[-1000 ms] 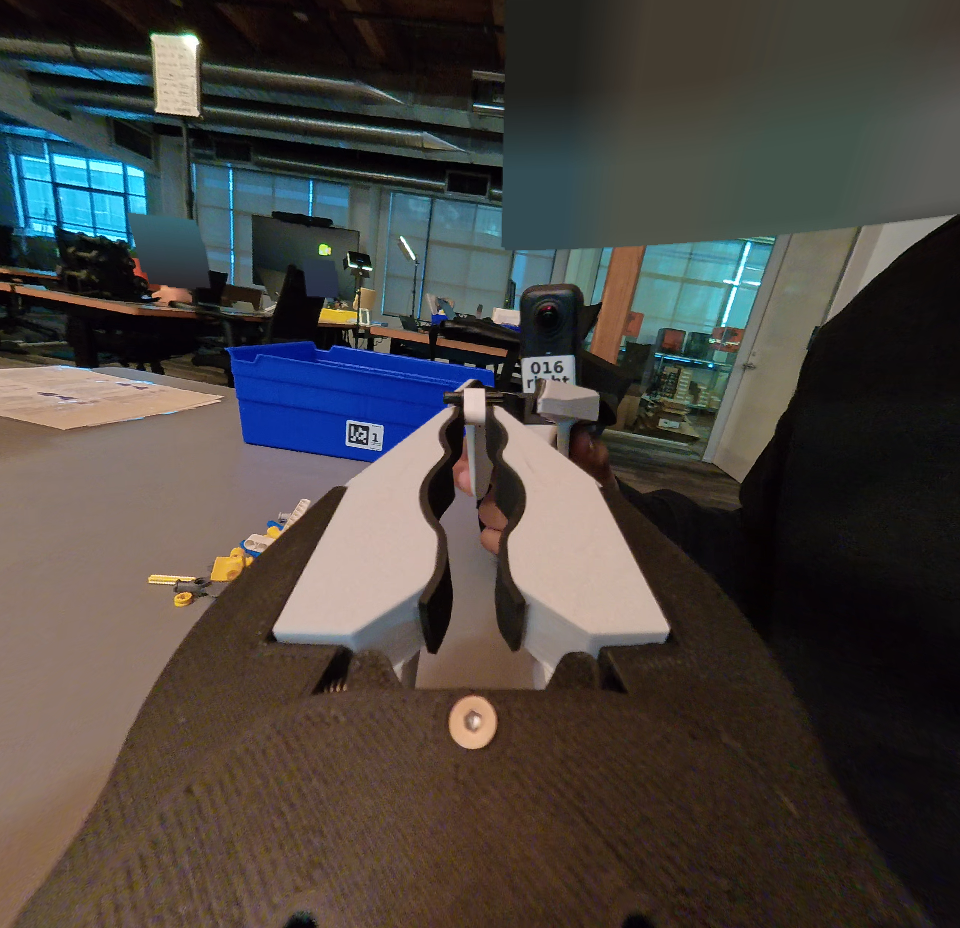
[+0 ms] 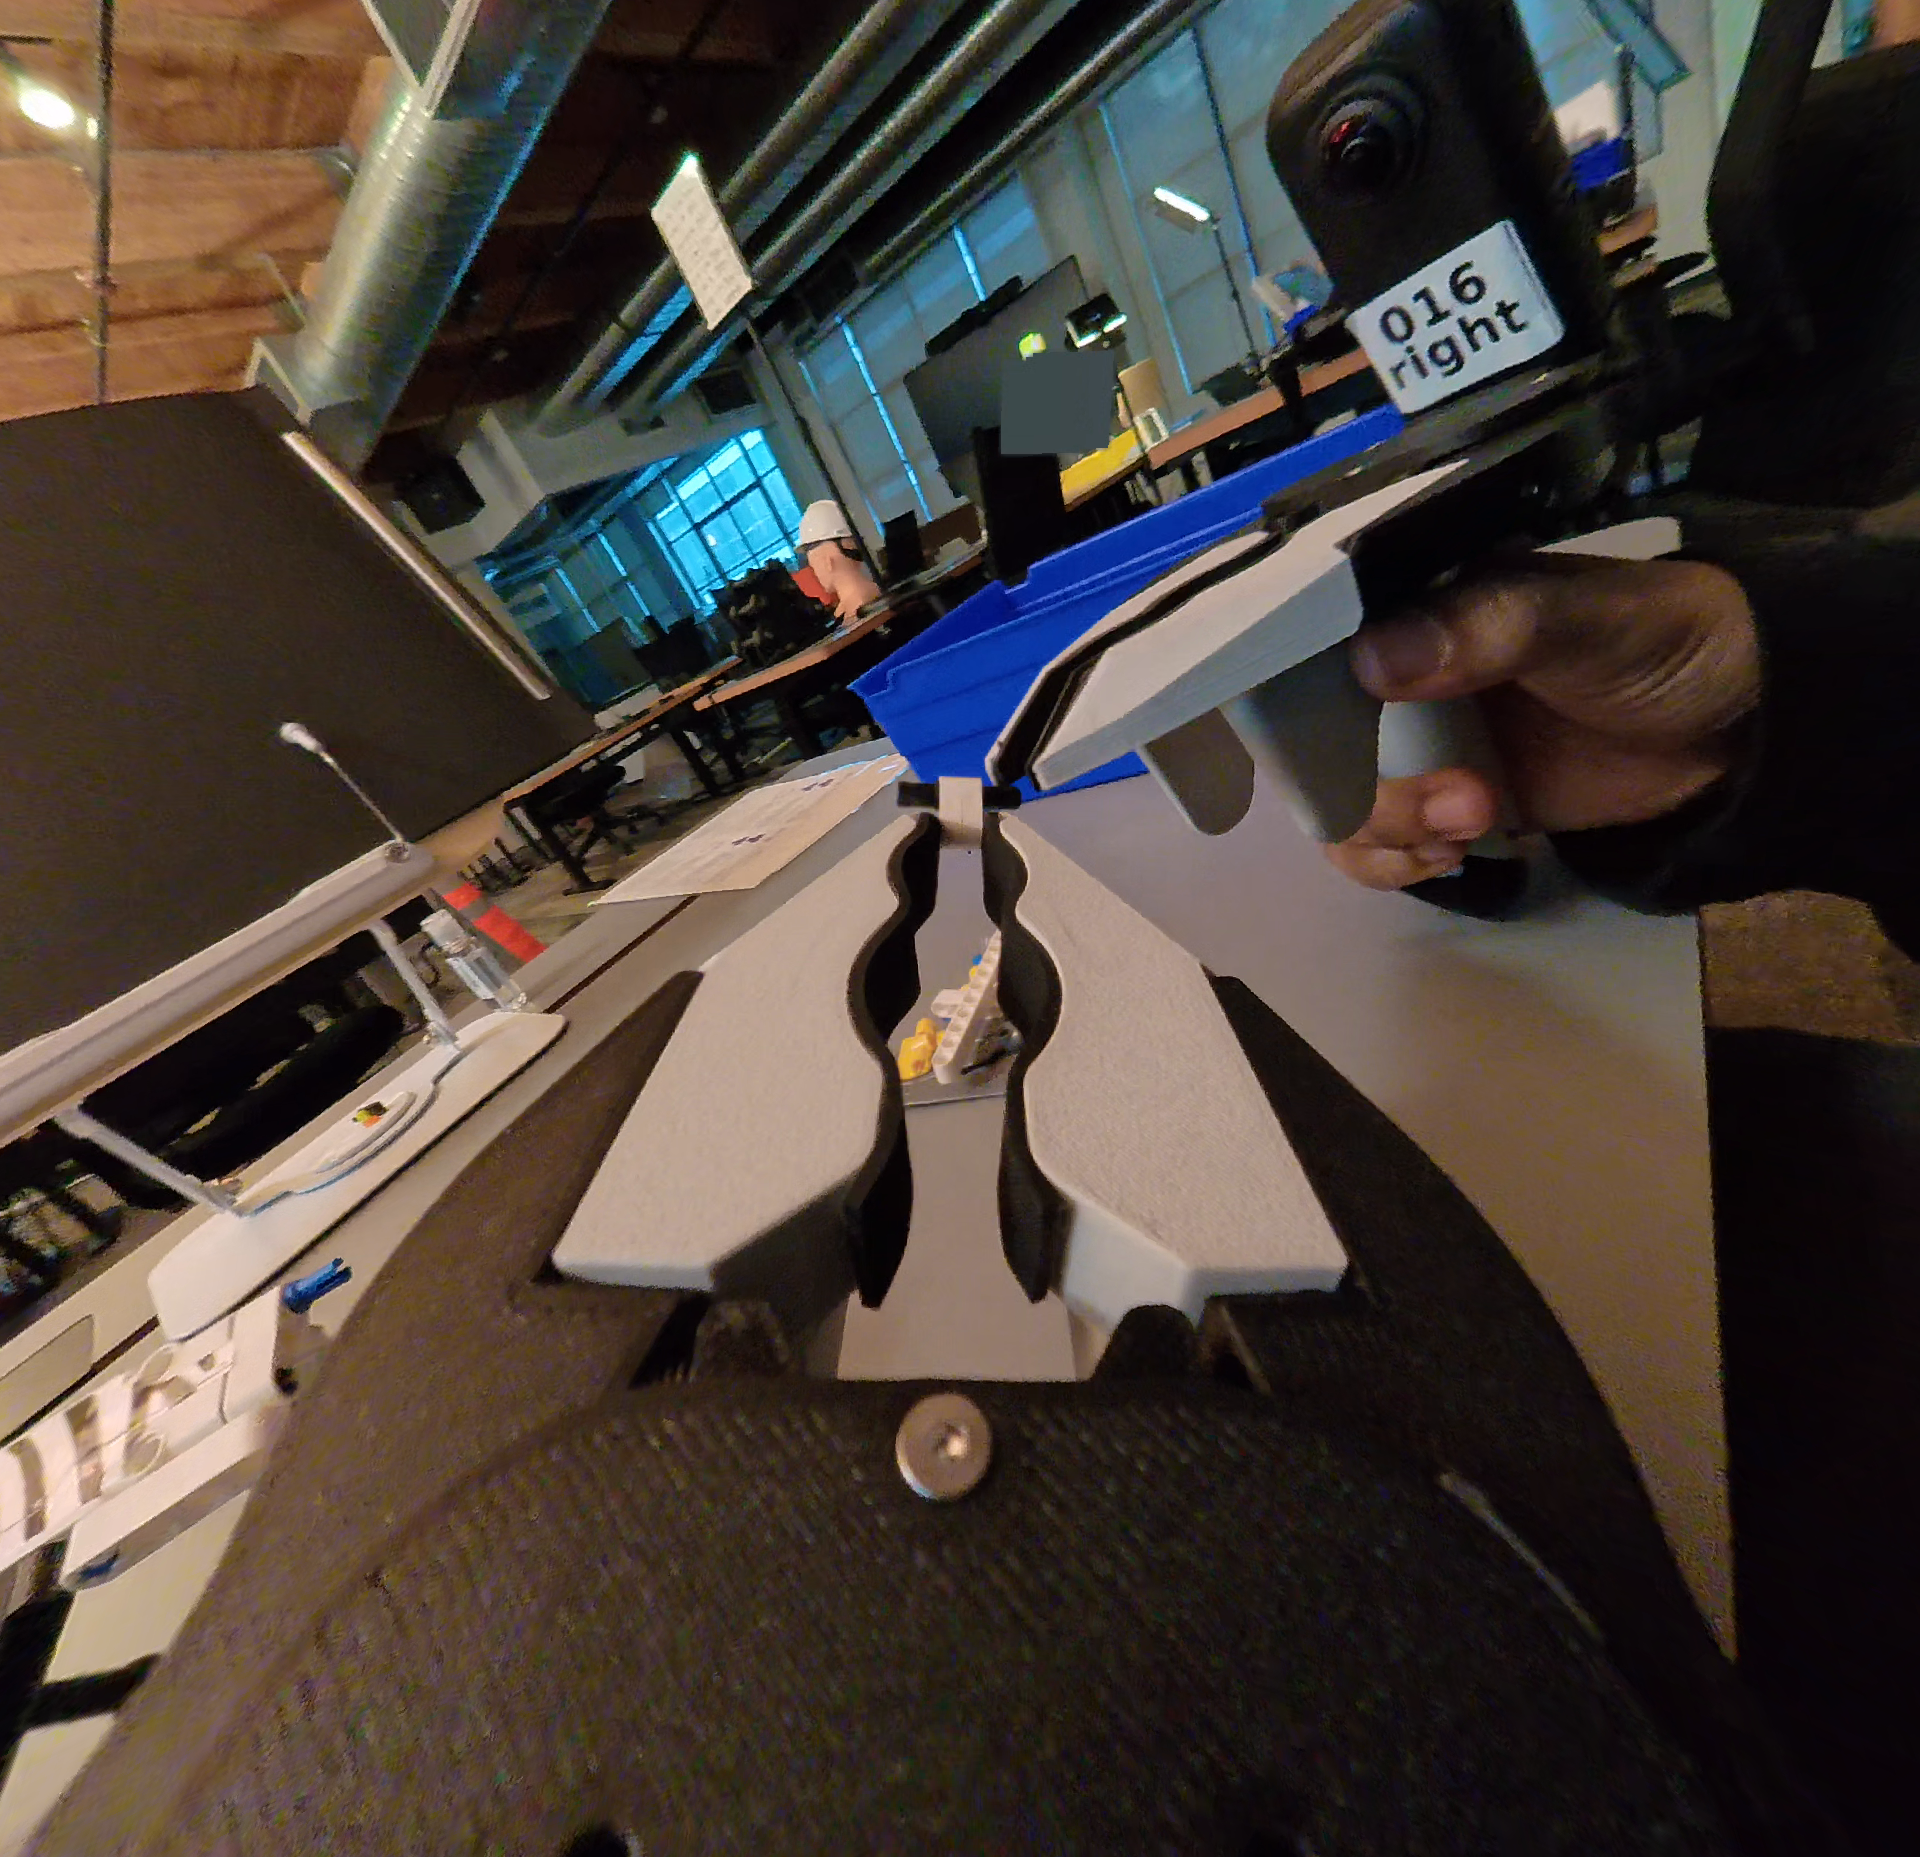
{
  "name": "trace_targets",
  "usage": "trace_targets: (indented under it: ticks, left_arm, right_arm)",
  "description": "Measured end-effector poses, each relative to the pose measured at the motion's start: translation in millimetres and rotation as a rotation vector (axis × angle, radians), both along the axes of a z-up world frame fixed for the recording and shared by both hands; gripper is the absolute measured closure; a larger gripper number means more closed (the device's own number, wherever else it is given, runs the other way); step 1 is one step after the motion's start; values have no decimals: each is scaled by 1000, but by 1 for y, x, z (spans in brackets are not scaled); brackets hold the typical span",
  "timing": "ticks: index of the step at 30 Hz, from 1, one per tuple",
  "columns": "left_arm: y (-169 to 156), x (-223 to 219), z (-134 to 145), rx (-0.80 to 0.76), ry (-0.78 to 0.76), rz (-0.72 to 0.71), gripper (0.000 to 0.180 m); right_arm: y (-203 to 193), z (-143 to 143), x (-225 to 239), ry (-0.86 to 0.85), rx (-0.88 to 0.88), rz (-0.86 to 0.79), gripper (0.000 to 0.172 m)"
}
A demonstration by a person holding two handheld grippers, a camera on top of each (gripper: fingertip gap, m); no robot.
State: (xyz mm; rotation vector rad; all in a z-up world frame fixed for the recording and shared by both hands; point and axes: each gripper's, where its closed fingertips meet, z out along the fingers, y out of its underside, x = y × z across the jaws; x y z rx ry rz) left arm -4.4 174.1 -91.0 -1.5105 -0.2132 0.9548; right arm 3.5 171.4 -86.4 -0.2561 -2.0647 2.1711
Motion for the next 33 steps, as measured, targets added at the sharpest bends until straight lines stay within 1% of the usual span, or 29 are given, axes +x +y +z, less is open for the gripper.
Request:
trace_targets:
  ticks: [1, 3, 4, 6, 7, 9, 13, 15, 17, 20, 21, 23, 24, 26, 27, 29, 33]
  left_arm:
    - [0, -1, 0, -5, 3, 10, 177]
    - [-1, -2, 0, -2, 3, 26, 177]
    - [-1, -3, 0, 1, 1, 33, 177]
    - [-3, -5, 1, 16, -5, 44, 177]
    - [-4, -4, 2, 28, -13, 33, 177]
    - [-3, -2, 4, 52, -34, 4, 177]
    - [-1, 4, 7, 96, -69, -67, 176]
    - [0, 6, 8, 135, -134, -118, 174]
    - [-2, 4, 11, 210, -224, -157, 168]
    - [-3, 4, 9, 342, -459, -292, 164]
    - [-1, 6, 7, 370, -549, -353, 165]
    - [7, 16, 2, 388, -707, -481, 164]
    - [10, 21, 1, 389, -754, -529, 162]
    - [13, 24, 2, 417, -793, -560, 160]
    - [13, 23, 3, 437, -809, -558, 162]
    - [13, 22, 2, 464, -840, -559, 174]
    - [10, 27, -1, 470, -887, -584, 175]
  right_arm:
    - [-1, -1, -2, -1, 5, -18, 156]
    - [-3, -3, -6, 11, 24, -57, 154]
    - [-5, -4, -6, 22, 33, -68, 156]
    - [-6, -2, -8, 46, 36, -105, 165]
    - [-5, -2, -9, 58, 42, -120, 169]
    - [-5, -1, -8, 64, 45, -112, 169]
    - [-2, 3, -5, 19, 12, -69, 170]
    - [1, 4, -6, 10, 10, -67, 170]
    - [4, 4, -5, 11, 18, -58, 170]
    - [5, 6, 0, 40, 36, -36, 170]
    - [6, 6, 1, 65, 51, -37, 170]
    - [5, 4, 5, 117, 94, -27, 170]
    - [4, 2, 9, 143, 117, -17, 170]
    - [3, -1, 13, 188, 165, -3, 170]
    - [2, -3, 15, 203, 182, 1, 170]
    - [1, -4, 16, 219, 193, -2, 170]
    - [0, -8, 20, 205, 191, 33, 170]
